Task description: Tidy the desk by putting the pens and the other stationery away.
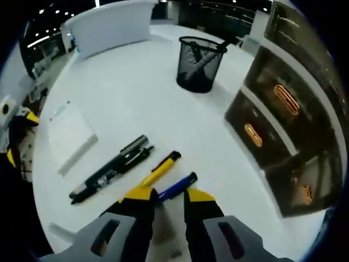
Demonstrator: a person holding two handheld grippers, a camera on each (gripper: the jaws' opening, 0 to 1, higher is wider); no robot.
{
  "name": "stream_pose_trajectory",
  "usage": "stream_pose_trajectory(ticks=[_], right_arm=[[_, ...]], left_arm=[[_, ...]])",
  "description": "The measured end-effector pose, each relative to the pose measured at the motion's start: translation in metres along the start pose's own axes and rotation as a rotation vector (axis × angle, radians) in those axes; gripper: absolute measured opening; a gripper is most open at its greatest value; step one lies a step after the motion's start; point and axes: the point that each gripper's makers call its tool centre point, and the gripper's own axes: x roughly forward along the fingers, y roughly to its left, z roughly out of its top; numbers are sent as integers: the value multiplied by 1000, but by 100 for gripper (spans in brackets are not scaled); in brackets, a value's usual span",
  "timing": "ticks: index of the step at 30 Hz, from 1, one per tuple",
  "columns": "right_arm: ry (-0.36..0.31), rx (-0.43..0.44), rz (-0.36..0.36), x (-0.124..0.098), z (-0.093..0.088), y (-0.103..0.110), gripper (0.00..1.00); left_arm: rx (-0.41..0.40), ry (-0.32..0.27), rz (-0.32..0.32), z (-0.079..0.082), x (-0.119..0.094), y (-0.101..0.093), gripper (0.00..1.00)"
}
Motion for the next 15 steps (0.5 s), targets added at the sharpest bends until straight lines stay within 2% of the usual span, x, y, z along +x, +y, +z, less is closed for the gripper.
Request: stream_pose_trajectory(ticks=[7, 15], right_arm=[[10, 21, 7, 2, 3, -1, 17], [65, 57, 7, 4, 5, 1, 13]], left_arm=[[2, 8, 0, -2, 2, 0, 65], [5, 13, -15, -3, 6, -5, 64]])
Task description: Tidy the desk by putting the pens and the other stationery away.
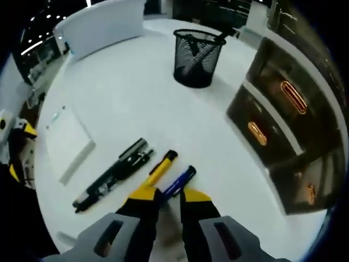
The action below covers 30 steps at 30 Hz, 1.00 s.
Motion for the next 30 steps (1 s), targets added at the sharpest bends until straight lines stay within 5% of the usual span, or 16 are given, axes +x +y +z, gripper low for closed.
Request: stream_pose_trajectory(ticks=[16, 30], right_arm=[[82, 44, -1, 2, 3, -2, 8], [31, 1, 16, -6, 14, -2, 3]], left_arm=[[1, 0, -11, 0, 0, -4, 64], [9, -6, -10, 6, -3, -6, 64]])
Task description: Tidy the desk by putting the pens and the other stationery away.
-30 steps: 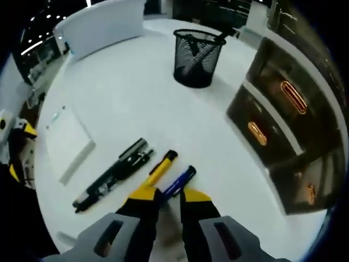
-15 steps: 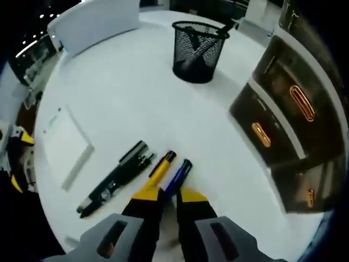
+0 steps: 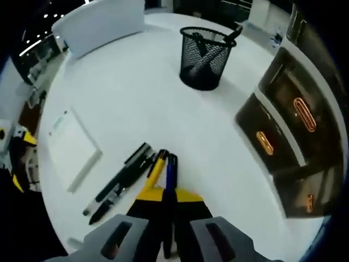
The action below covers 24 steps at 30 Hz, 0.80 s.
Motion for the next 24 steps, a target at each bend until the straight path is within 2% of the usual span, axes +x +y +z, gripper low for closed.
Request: stream_pose_trajectory(ticks=[8, 10, 12, 24], right_arm=[[-113, 13, 21, -21, 15, 7, 2], [-119, 14, 22, -22, 15, 8, 2], [-180, 17, 37, -32, 19, 15, 2], [-426, 15, 57, -76, 34, 28, 2]], left_arm=[[9, 4, -10, 2, 4, -3, 64], [9, 4, -10, 2, 4, -3, 64], [9, 0, -16, 6, 5, -4, 64], [-4, -13, -31, 20, 16, -3, 64]])
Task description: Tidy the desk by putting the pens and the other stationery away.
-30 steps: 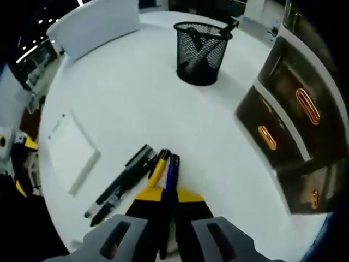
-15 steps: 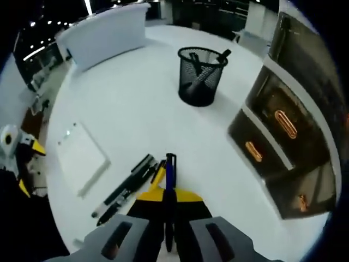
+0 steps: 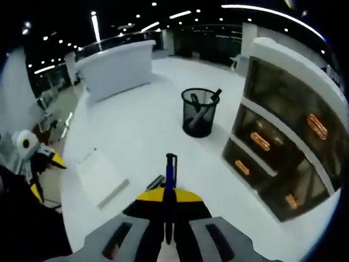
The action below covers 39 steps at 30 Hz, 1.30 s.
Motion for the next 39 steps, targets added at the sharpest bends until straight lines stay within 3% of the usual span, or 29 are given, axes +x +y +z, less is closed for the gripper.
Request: stream_pose_trajectory(ticks=[9, 21, 29, 39], right_arm=[[-211, 9, 40, -33, 25, 18, 2], [-463, -2, 53, -74, 33, 46, 2], [-557, 10, 92, -86, 25, 66, 2], [-615, -17, 144, -92, 17, 98, 2]], left_arm=[[11, -11, -16, 15, 16, 1, 64], [-37, -63, -53, 41, 36, 11, 64], [-30, -87, -80, 56, 55, 7, 64], [7, -86, -129, 68, 77, -3, 57]])
